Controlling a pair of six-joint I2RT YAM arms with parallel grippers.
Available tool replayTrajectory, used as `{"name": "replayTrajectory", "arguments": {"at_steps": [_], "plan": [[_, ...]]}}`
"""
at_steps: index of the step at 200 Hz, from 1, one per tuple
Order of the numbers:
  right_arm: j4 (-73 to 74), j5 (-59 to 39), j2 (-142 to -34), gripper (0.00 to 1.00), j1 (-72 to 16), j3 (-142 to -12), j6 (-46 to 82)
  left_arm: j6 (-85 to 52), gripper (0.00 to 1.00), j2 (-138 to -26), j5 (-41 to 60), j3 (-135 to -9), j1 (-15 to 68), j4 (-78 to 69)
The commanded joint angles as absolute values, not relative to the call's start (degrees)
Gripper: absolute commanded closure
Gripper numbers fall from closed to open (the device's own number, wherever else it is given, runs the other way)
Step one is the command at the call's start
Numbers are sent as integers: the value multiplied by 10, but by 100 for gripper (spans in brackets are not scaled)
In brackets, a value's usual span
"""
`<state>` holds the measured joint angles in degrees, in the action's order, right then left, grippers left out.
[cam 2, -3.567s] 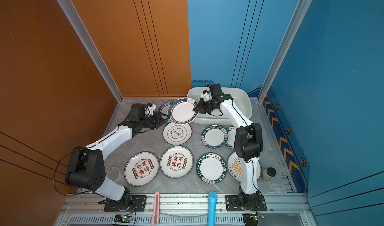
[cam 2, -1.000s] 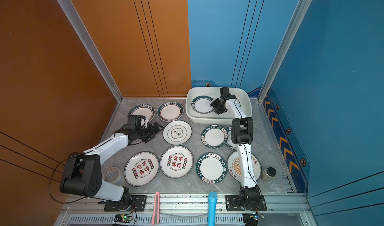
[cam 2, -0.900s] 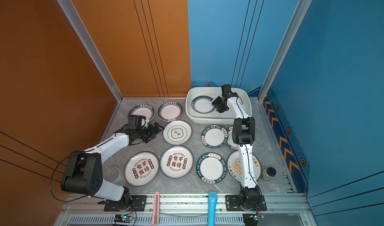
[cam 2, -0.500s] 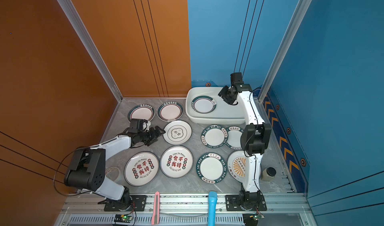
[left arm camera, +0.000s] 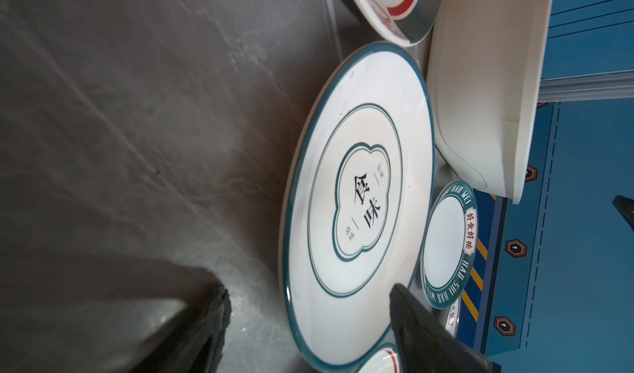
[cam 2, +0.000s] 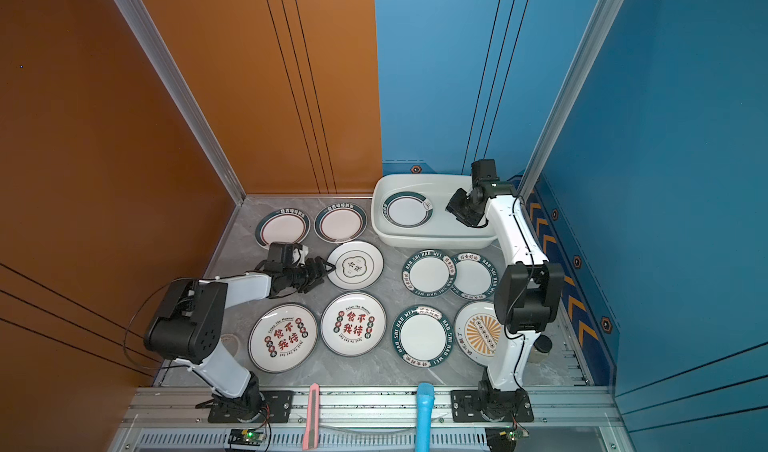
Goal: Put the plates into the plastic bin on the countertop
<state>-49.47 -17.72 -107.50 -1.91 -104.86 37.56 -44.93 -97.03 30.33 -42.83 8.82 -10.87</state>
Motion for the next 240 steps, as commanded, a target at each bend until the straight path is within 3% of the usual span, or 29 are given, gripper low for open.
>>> {"name": "replayTrajectory", "arguments": {"at_steps": [1,76,155,180,240], "plan": [[-492,-174,-1036,53,-17,-1017,365,-454,30,-1011,302,-424,96,-102],[-481,-183,-1007,55,-12,-970,358,-442,59,-1048,294,-425,110,-104],[-479,-193,-1000,55,-10,-955,351,-443,77,-1045,282,-417,120,-104],[-479,-195,-995,55,-10,-953,349,-446,88,-1043,284,-421,120,-104],[-473,-196,-973,55,-11,-920,346,-456,99,-1037,300,-436,121,-103]]}}
